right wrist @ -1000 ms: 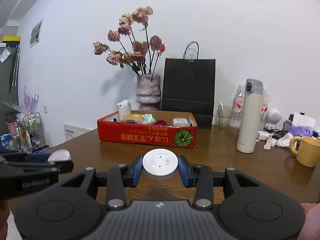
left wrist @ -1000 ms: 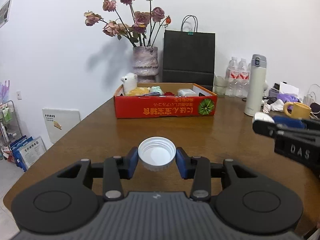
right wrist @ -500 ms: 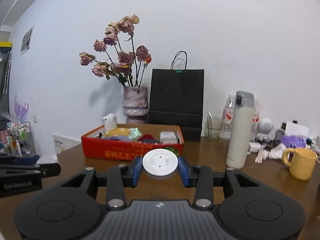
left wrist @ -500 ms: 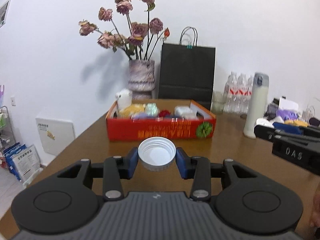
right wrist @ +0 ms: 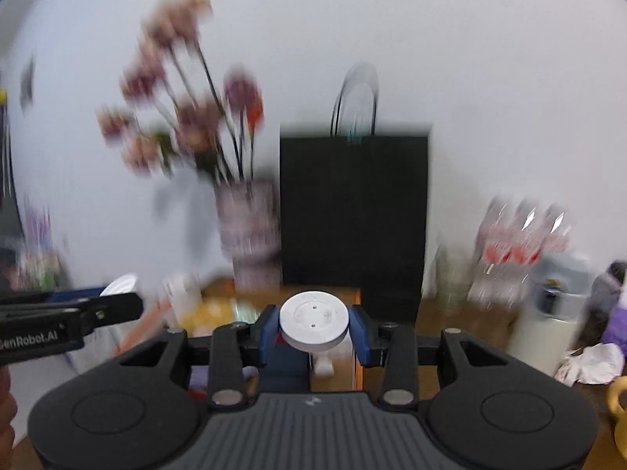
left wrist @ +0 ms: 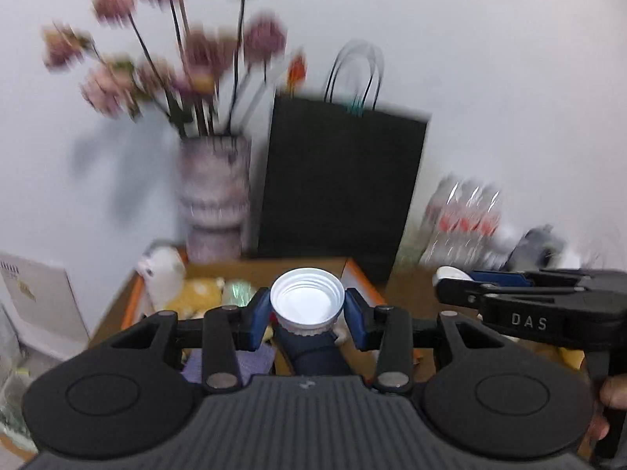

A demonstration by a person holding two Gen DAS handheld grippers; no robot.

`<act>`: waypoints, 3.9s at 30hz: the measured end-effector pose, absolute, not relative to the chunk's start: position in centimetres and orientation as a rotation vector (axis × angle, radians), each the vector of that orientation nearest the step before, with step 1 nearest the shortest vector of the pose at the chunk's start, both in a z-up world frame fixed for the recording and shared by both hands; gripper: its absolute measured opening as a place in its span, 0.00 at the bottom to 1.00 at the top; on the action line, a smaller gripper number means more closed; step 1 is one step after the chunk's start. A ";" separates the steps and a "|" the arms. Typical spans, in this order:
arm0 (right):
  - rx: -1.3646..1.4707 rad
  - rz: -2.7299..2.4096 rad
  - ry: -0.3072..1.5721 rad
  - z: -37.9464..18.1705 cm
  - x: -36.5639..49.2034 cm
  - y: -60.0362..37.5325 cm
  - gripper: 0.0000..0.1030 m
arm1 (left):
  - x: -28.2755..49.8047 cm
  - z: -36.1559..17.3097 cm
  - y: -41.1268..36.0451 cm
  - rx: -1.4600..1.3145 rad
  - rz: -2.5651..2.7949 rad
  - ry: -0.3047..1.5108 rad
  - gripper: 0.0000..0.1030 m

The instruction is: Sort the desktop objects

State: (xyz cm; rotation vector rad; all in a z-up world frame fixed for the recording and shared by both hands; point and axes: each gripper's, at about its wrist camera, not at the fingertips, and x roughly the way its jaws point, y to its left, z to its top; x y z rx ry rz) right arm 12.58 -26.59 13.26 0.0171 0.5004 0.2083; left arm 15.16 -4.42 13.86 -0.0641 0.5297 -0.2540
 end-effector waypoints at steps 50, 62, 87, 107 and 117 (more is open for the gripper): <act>-0.045 0.175 0.508 7.4 10.2 -21.8 0.91 | 7.8 8.1 2.0 -0.030 -0.023 0.484 1.00; 0.057 0.137 0.558 -0.1 -3.4 -22.2 0.91 | -3.8 1.8 2.5 -0.052 -0.053 0.517 1.00; 0.012 0.108 0.686 -3.8 -1.7 -19.9 1.00 | 0.0 -2.9 1.4 0.019 -0.031 0.700 1.00; -0.024 0.107 0.697 -3.9 -0.1 -19.8 1.00 | 0.6 -2.9 1.5 0.016 -0.024 0.703 1.00; -0.024 0.108 0.697 -4.0 -0.1 -19.8 1.00 | 0.6 -3.0 1.5 0.015 -0.024 0.703 1.00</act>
